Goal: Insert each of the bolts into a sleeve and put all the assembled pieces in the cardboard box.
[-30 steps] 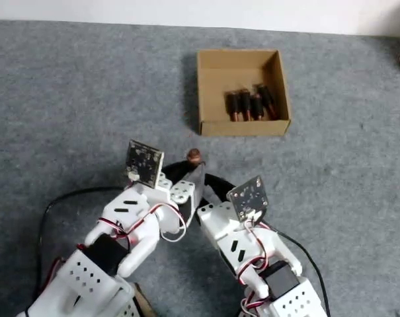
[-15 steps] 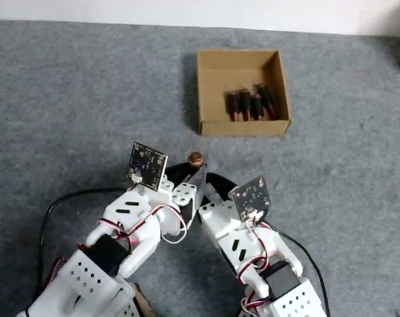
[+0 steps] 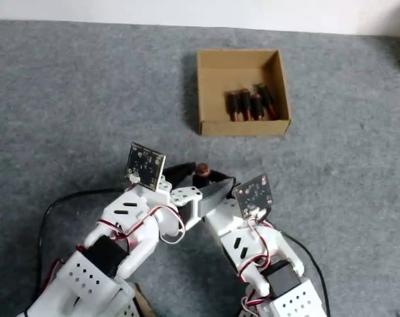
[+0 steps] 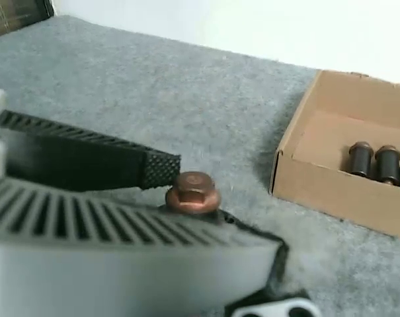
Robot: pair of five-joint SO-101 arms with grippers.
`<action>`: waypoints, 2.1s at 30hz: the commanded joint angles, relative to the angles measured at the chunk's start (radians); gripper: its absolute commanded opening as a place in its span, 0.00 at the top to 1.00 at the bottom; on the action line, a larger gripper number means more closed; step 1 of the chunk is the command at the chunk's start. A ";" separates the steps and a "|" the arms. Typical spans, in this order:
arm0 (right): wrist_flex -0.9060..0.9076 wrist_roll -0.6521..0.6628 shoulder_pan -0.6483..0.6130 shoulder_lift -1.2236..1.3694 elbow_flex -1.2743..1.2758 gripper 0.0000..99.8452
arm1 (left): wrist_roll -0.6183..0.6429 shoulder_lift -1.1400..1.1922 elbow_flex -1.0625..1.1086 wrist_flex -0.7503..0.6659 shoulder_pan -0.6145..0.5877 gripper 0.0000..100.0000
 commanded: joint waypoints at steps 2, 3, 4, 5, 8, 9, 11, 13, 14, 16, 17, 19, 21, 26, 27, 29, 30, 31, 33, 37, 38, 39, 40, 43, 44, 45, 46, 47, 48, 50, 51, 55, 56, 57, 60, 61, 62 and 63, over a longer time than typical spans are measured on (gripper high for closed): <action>-0.024 0.003 0.012 -0.022 0.101 1.00 | -0.008 -0.012 -0.010 0.005 -0.051 0.70; -0.022 0.003 0.012 -0.022 0.101 1.00 | -0.003 -0.012 -0.012 0.003 -0.071 0.70; -0.016 0.003 0.013 -0.022 0.101 1.00 | 0.018 -0.012 -0.013 0.002 -0.093 0.70; -0.004 0.003 0.022 -0.022 0.101 1.00 | 0.048 -0.012 -0.013 0.000 -0.117 0.70; 0.005 -0.002 0.058 -0.022 0.099 1.00 | 0.166 -0.010 -0.041 0.003 -0.208 0.70; 0.008 -0.003 0.068 -0.022 0.096 1.00 | 0.199 -0.005 -0.058 0.005 -0.236 0.70; 0.035 -0.003 0.084 -0.022 0.093 1.00 | 0.207 -0.010 -0.071 0.006 -0.268 0.70; 0.097 -0.003 0.087 -0.022 0.093 1.00 | 0.195 -0.010 -0.073 0.006 -0.275 0.70; 0.125 -0.003 0.087 -0.022 0.084 1.00 | 0.195 -0.010 -0.073 0.006 -0.274 0.70; 0.168 -0.003 0.088 -0.022 0.041 1.00 | 0.195 -0.010 -0.079 0.006 -0.268 0.71; 0.191 -0.003 0.088 -0.022 0.021 1.00 | 0.195 -0.010 -0.084 0.006 -0.268 0.73; 0.239 -0.003 0.088 -0.022 -0.008 1.00 | 0.190 -0.004 -0.104 0.006 -0.272 0.80; 0.272 -0.003 0.088 -0.022 -0.028 1.00 | 0.183 -0.002 -0.124 0.006 -0.274 0.88; 0.321 -0.003 0.088 -0.022 -0.058 1.00 | 0.127 -0.008 -0.122 0.048 -0.272 0.97; 0.334 -0.003 0.088 -0.022 -0.067 1.00 | 0.127 -0.008 -0.120 0.080 -0.272 0.97; 0.354 -0.003 0.088 -0.022 -0.088 1.00 | 0.130 -0.008 -0.119 0.152 -0.272 0.97; 0.361 -0.003 0.088 -0.022 -0.097 1.00 | 0.130 -0.008 -0.119 0.183 -0.272 0.97; 0.364 -0.003 0.088 -0.022 -0.107 1.00 | 0.130 -0.007 -0.119 0.206 -0.272 0.97; 0.372 -0.003 0.088 -0.022 -0.124 1.00 | 0.130 -0.002 -0.117 0.247 -0.274 0.97; 0.400 0.002 0.108 -0.021 -0.162 1.00 | 0.132 -0.010 -0.067 0.285 -0.274 0.97; 0.403 0.002 0.122 -0.021 -0.170 1.00 | 0.129 -0.010 -0.047 0.285 -0.274 0.97; 0.403 0.002 0.137 -0.021 -0.177 1.00 | 0.126 -0.010 -0.027 0.285 -0.275 0.97; 0.404 0.003 0.151 -0.018 -0.185 1.00 | 0.126 -0.010 -0.012 0.285 -0.278 0.97; 0.404 0.003 0.165 0.067 -0.214 1.00 | 0.126 -0.010 0.004 0.284 -0.291 0.97; 0.404 0.000 0.165 0.117 -0.236 1.00 | 0.126 -0.010 0.005 0.284 -0.300 0.97; 0.404 -0.003 0.165 0.176 -0.263 1.00 | 0.126 -0.010 0.008 0.284 -0.311 0.97; 0.403 -0.005 0.165 0.237 -0.297 1.00 | 0.126 -0.008 0.012 0.284 -0.318 0.97; 0.400 -0.009 0.165 0.292 -0.332 1.00 | 0.126 -0.010 0.021 0.284 -0.328 0.97; 0.398 -0.026 0.166 0.343 -0.367 1.00 | 0.124 -0.010 0.027 0.284 -0.338 0.97; 0.397 -0.037 0.166 0.441 -0.441 1.00 | 0.124 -0.010 0.042 0.269 -0.357 0.97; 0.395 -0.038 0.165 0.483 -0.475 1.00 | 0.124 -0.010 0.054 0.250 -0.361 0.97; 0.355 -0.035 0.165 0.634 -0.593 1.00 | 0.124 -0.010 0.107 0.167 -0.367 0.97; 0.352 -0.015 0.165 0.671 -0.621 1.00 | 0.124 -0.010 0.114 0.158 -0.366 0.97; 0.352 -0.002 0.165 0.710 -0.650 1.00 | 0.124 -0.010 0.117 0.155 -0.366 0.97; 0.352 0.008 0.166 0.823 -0.745 1.00 | 0.124 -0.004 0.117 0.153 -0.364 0.97; 0.352 0.008 0.168 0.858 -0.779 1.00 | 0.124 -0.002 0.117 0.153 -0.364 0.97; 0.352 0.009 0.174 0.894 -0.811 1.00 | 0.124 -0.002 0.119 0.153 -0.364 0.97; 0.352 0.009 0.179 0.929 -0.840 1.00 | 0.124 -0.002 0.119 0.153 -0.364 0.97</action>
